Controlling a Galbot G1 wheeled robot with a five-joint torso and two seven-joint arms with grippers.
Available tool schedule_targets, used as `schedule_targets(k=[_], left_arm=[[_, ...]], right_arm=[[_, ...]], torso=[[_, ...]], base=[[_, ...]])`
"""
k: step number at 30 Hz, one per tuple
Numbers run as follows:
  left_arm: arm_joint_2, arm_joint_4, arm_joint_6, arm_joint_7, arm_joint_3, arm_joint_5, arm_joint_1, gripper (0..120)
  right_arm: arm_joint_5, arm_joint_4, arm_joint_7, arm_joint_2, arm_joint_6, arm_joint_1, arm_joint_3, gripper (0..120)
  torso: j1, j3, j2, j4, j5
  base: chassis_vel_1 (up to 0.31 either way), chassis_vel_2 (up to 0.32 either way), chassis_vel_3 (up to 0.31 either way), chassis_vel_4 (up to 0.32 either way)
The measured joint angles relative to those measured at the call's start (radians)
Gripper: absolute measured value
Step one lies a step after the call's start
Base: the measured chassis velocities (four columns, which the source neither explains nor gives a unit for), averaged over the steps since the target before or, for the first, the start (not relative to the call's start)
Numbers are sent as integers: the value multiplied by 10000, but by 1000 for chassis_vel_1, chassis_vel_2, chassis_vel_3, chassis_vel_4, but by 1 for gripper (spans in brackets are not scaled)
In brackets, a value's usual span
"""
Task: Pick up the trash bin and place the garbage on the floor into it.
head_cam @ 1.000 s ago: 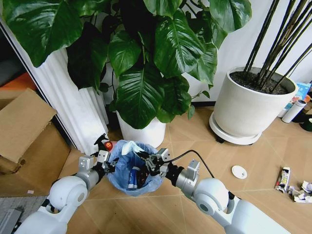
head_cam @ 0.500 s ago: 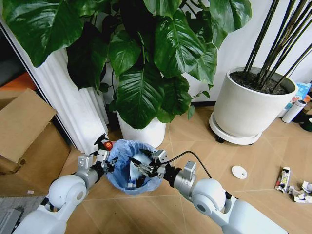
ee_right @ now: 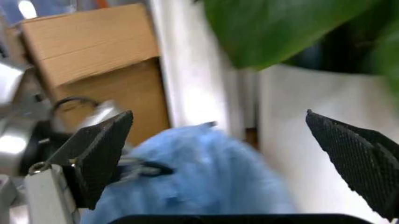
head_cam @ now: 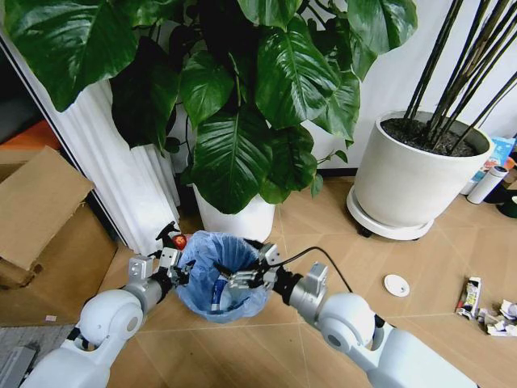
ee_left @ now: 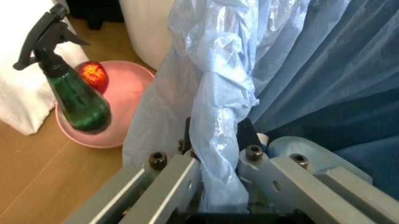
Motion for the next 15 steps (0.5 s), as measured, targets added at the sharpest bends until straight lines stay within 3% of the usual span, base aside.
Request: schedule_targets(k=[7, 15], left_arm=[[-42, -72, -9, -1, -175, 9, 130, 0], [-29, -100, -19, 8, -164, 104, 197, 0]], right_arm=[[-267, 262, 682, -224, -68, -1251, 1707, 100], [-1494, 143, 1125, 169, -114, -2847, 3485, 100]], torso=[[0, 0, 0, -3, 1], [0, 0, 0, -2, 1]], base=[[0, 0, 0, 0], [0, 0, 0, 0]])
